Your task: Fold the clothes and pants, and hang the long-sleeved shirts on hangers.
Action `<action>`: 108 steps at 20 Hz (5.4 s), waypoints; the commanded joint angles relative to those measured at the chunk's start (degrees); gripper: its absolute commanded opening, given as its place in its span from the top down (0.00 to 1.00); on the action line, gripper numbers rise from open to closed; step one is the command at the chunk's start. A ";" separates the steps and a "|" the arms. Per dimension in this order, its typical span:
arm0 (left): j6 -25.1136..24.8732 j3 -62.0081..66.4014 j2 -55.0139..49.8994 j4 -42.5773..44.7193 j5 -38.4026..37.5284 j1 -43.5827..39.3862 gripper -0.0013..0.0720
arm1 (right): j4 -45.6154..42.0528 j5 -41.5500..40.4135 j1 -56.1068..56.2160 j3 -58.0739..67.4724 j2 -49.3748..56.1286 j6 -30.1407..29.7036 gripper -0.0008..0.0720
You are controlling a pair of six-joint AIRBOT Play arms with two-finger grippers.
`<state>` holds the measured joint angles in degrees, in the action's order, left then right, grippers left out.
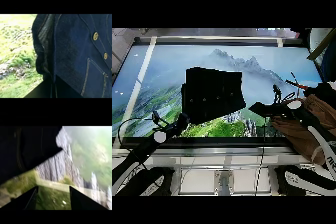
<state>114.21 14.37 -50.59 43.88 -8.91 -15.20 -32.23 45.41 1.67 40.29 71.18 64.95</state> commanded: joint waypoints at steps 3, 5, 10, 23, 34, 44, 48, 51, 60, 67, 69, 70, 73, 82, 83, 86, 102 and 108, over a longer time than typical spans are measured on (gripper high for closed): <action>-4.15 0.13 0.22 1.16 -0.52 -0.04 0.95 | 18.18 -3.04 0.26 1.62 11.08 -11.85 0.23; -4.20 0.13 0.22 1.20 -0.79 -0.04 0.95 | 18.91 -1.60 0.57 2.47 14.21 -11.89 0.23; -4.15 0.13 0.22 3.93 -1.05 -0.04 0.95 | 18.43 -4.76 4.68 7.13 17.46 -12.13 0.25; -24.72 6.43 6.71 9.25 -7.06 1.14 0.96 | 13.38 10.23 3.48 18.18 14.47 -9.49 0.96; -27.50 64.22 17.92 26.16 -46.07 13.46 0.96 | -2.99 29.59 8.66 50.47 -16.02 17.81 0.96; -31.12 67.58 -13.73 24.96 -45.20 13.46 0.96 | -4.87 26.97 10.84 50.86 12.11 17.66 0.96; -31.08 67.58 -29.62 24.85 -35.32 13.46 0.96 | -4.59 5.33 10.80 50.93 28.00 15.72 0.96; -31.08 67.58 -36.48 24.15 -31.10 13.00 0.96 | -4.70 -14.78 10.67 50.93 33.73 13.05 0.96; -35.17 62.20 -24.90 24.81 -51.71 7.58 0.96 | -16.41 12.83 1.16 54.49 32.35 10.19 0.96; -28.74 40.44 -11.82 24.92 -52.94 3.34 0.96 | -35.60 31.04 4.92 52.22 26.86 9.11 0.96; -27.54 36.11 -11.98 25.11 -50.66 1.79 0.96 | -35.89 28.11 5.92 50.27 27.47 9.11 0.96; -27.15 34.32 -12.07 25.16 -48.83 0.98 0.96 | -35.98 27.67 6.19 49.18 28.06 9.16 0.96; -27.08 29.92 -12.13 25.42 -46.99 -0.04 0.96 | -36.50 27.12 6.21 44.61 29.31 9.33 0.96; -22.91 28.02 -11.80 27.87 -47.56 -0.11 0.22 | -35.21 22.84 6.21 42.25 29.33 9.55 0.82; -22.88 28.28 -11.30 26.86 -47.95 -0.11 0.00 | -35.32 25.29 6.19 42.97 28.65 9.55 0.62; -22.88 29.97 -8.00 26.75 -49.86 -0.04 0.01 | -36.28 32.50 5.46 46.03 24.55 9.73 0.46; -14.56 31.61 3.76 26.77 -47.23 0.02 0.01 | -4.35 35.10 -16.26 50.38 39.26 8.92 0.02; -12.31 31.61 3.76 26.75 -47.25 0.00 0.01 | -3.61 33.44 -10.16 50.51 44.92 6.01 0.02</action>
<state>100.64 45.95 -46.87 70.63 -56.18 -15.20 -36.69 79.68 -10.98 90.76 113.49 72.79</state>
